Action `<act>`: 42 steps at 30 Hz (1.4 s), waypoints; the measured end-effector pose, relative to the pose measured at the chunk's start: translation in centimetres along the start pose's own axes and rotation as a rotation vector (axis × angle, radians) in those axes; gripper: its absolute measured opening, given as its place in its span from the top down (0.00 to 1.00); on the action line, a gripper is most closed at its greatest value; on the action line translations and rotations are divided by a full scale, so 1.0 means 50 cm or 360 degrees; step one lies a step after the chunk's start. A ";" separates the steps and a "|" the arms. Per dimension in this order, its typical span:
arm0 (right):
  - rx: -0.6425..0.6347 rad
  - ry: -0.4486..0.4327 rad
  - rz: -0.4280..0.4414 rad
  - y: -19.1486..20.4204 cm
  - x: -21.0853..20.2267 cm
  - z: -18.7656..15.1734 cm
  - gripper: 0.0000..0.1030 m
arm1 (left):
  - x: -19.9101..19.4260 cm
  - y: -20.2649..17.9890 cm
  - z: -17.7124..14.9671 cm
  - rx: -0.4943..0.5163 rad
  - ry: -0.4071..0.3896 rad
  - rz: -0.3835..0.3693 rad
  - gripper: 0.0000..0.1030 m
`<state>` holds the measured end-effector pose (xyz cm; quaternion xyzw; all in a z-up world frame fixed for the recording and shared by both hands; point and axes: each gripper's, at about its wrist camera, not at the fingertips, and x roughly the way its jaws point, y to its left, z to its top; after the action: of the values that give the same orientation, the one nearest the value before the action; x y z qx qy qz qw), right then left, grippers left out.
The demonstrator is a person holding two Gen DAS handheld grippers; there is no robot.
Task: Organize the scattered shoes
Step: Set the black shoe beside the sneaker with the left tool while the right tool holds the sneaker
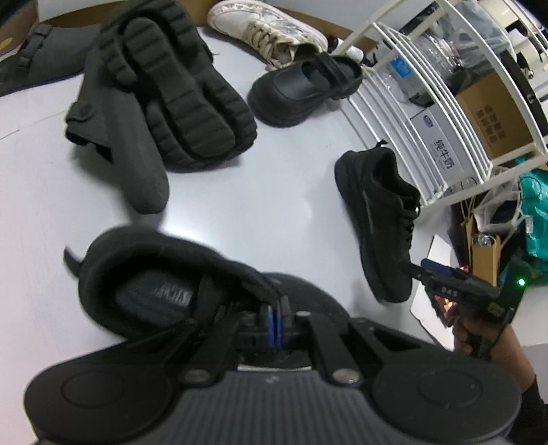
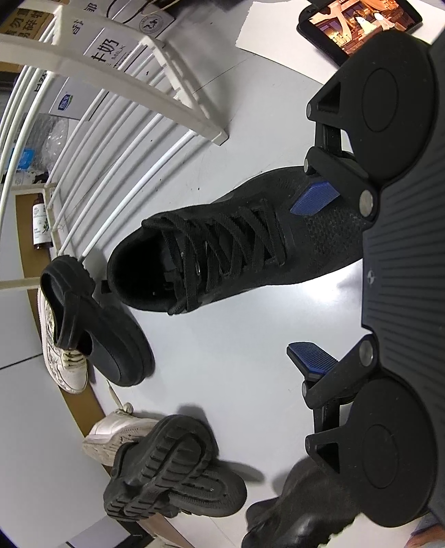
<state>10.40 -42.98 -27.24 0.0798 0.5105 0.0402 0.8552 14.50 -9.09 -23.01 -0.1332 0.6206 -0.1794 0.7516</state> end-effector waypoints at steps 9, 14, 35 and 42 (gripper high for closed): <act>-0.0034 0.0054 0.0012 0.001 0.003 -0.020 0.17 | 0.062 -0.021 0.013 0.0028 -0.0028 -0.0054 0.98; -0.0073 0.0083 0.0040 0.011 0.007 -0.023 0.17 | 0.082 -0.052 0.023 0.0058 -0.0056 -0.0126 0.98; -0.0282 0.0167 0.0206 0.062 0.015 -0.051 0.13 | 0.124 -0.105 0.011 0.0224 0.0039 -0.0134 0.64; -0.0309 0.0152 0.0243 0.081 0.015 -0.049 0.13 | 0.053 -0.068 0.016 0.0306 -0.0010 -0.0042 0.51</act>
<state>8.65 -38.66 -28.30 0.0334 0.5369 0.1581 0.8280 15.37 -13.30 -23.78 -0.0690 0.5964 -0.2475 0.7605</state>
